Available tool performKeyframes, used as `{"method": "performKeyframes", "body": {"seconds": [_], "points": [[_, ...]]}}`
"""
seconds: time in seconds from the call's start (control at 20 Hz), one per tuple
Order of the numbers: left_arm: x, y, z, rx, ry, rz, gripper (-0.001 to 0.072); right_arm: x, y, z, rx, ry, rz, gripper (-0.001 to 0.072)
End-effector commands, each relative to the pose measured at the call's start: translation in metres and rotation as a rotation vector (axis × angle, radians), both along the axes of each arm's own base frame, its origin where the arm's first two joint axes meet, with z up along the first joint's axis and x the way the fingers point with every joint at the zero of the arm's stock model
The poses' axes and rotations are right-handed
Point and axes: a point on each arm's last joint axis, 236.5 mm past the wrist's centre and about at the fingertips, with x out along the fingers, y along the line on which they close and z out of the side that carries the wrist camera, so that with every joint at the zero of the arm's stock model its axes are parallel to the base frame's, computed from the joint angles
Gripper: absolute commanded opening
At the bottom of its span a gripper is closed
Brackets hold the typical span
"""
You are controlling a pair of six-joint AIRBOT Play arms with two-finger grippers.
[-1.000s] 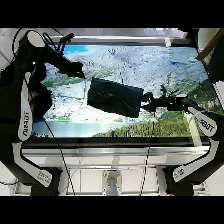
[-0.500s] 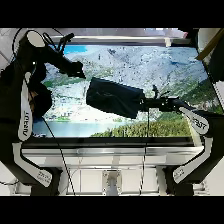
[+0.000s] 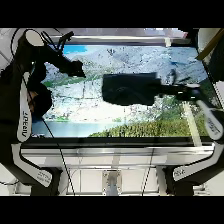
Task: Fold the clothes and pants, and hang the long-sleeved shirts on hangers.
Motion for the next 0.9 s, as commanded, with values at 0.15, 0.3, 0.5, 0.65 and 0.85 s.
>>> {"method": "performKeyframes", "body": {"seconds": [0.15,0.3,0.5,0.65,0.85], "points": [[-0.001,0.000,0.005,-0.002,-0.012,0.001,0.0018,-0.122,-0.239,0.062,-0.336,0.103,-0.391,0.0055],[-0.001,0.000,0.005,-0.002,-0.012,0.001,0.0018,-0.227,-0.319,0.068,-0.450,0.248,-0.600,0.0055],[-0.002,-0.002,0.006,-0.009,-0.006,0.004,0.0018,-0.347,-0.364,0.043,-0.401,0.452,-0.859,0.0056],[-0.004,-0.008,0.007,-0.019,0.003,0.002,0.0018,-0.413,-0.365,0.005,-0.287,0.553,-1.035,0.0056],[-0.007,-0.014,0.007,-0.020,0.002,-0.010,0.0018,-0.457,-0.352,-0.022,-0.158,0.611,-1.181,0.0143]]}}
